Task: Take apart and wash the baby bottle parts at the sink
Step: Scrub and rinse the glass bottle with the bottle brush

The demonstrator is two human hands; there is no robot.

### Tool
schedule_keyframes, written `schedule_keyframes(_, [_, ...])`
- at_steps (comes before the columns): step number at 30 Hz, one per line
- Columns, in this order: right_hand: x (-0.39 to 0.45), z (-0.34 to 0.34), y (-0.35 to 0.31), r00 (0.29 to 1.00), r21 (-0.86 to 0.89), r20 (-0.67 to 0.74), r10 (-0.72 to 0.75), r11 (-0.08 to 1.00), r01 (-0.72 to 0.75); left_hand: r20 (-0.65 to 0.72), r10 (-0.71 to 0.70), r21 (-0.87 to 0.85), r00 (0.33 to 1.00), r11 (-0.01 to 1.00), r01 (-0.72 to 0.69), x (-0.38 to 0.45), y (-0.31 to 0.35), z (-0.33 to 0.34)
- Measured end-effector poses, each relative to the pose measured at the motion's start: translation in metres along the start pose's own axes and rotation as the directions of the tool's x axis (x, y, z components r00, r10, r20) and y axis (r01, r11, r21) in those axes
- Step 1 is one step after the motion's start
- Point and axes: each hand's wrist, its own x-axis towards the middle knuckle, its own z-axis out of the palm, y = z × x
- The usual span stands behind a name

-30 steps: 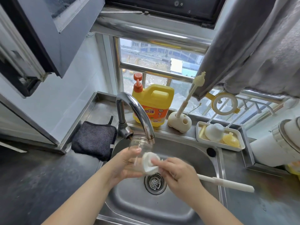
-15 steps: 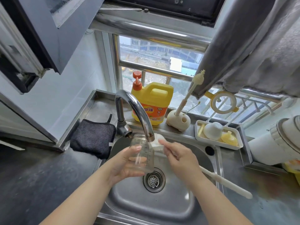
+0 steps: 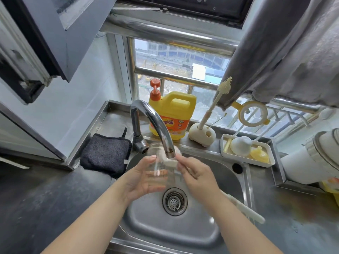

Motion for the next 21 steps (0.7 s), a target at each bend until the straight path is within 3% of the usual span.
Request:
schedule_keyframes(3, [-0.027, 0.004, 0.003, 0.996, 0.017, 0.063, -0.067, 0.998, 0.066, -0.011, -0.012, -0.054, 1.0, 0.999, 0.011, -0.002, 0.003, -0.008])
schedule_keyframes(9, [-0.022, -0.007, 0.02, 0.993, 0.096, 0.033, 0.109, 0.989, -0.112, 0.014, -0.037, -0.073, 0.999, 0.997, 0.038, -0.002, -0.005, -0.006])
schedule_keyframes(16, [-0.032, -0.005, 0.019, 0.994, 0.064, 0.037, 0.1, 0.993, -0.102, -0.042, -0.022, 0.139, 0.999, 0.99, 0.027, -0.004, 0.001, -0.005])
schedule_keyframes(21, [-0.032, 0.0, 0.009, 0.998, -0.028, 0.051, 0.022, 0.999, -0.02, 0.014, 0.007, 0.266, 1.0, 0.964, -0.01, -0.011, -0.001, 0.008])
